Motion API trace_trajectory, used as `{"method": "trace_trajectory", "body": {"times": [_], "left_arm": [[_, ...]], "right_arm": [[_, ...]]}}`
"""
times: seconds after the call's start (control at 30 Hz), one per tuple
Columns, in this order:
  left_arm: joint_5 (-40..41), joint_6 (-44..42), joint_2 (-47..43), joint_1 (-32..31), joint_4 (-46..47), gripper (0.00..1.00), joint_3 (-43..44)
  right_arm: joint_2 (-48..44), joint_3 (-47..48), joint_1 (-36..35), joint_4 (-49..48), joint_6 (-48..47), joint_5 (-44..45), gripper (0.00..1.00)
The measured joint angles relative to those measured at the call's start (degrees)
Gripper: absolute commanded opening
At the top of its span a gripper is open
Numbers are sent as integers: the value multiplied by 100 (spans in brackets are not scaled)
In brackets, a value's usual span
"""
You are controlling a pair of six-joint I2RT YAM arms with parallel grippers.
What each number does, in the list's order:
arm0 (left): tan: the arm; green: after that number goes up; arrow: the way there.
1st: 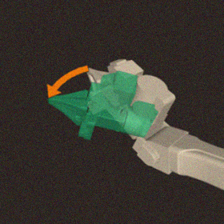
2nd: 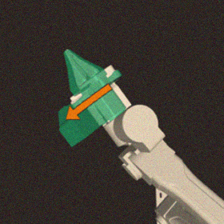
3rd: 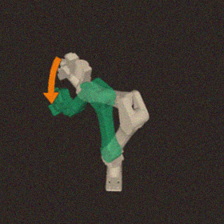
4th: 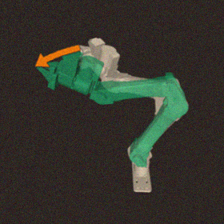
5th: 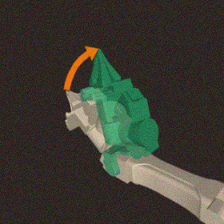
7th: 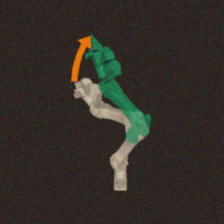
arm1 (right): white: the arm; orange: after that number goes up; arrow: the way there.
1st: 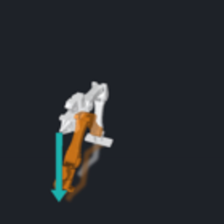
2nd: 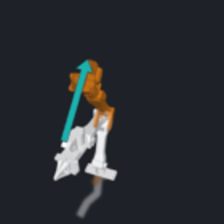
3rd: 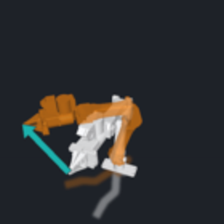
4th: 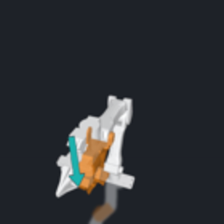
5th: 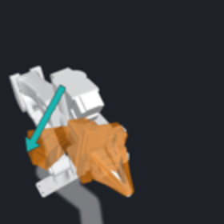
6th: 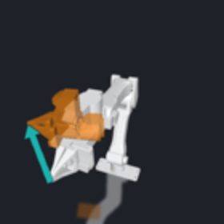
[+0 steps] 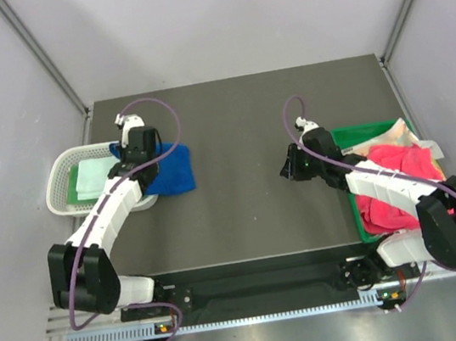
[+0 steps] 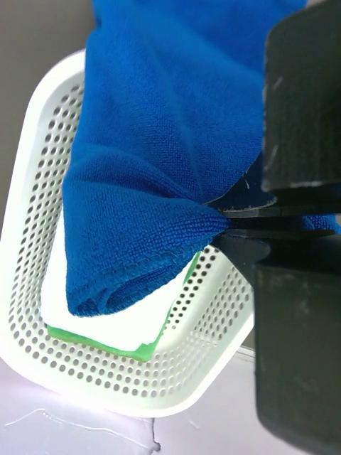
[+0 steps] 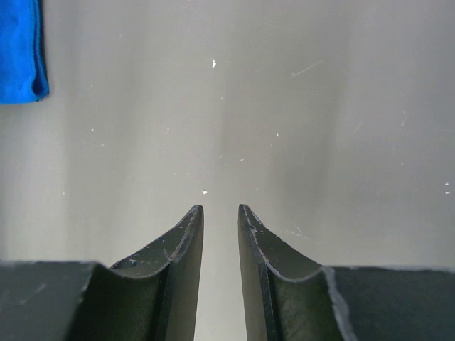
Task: Fold and stack the towels
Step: Neatly place the folded towel into the bin
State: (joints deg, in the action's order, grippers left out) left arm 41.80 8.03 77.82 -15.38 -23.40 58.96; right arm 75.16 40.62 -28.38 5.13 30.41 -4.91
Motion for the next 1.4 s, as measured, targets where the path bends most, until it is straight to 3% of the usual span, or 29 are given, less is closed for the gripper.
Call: {"method": "trace_trajectory", "body": {"times": [0.37, 0.73, 1.4], "left_arm": [[-490, -748, 74, 1281, 1338, 0, -391], [-787, -1023, 824, 2057, 1871, 0, -389], [-796, -1248, 1683, 2551, 1952, 0, 481]], "right_arm": [[2, -13, 0, -127, -39, -225, 26], [2, -13, -11, -212, -39, -323, 26], [50, -17, -72, -225, -39, -380, 26]]}}
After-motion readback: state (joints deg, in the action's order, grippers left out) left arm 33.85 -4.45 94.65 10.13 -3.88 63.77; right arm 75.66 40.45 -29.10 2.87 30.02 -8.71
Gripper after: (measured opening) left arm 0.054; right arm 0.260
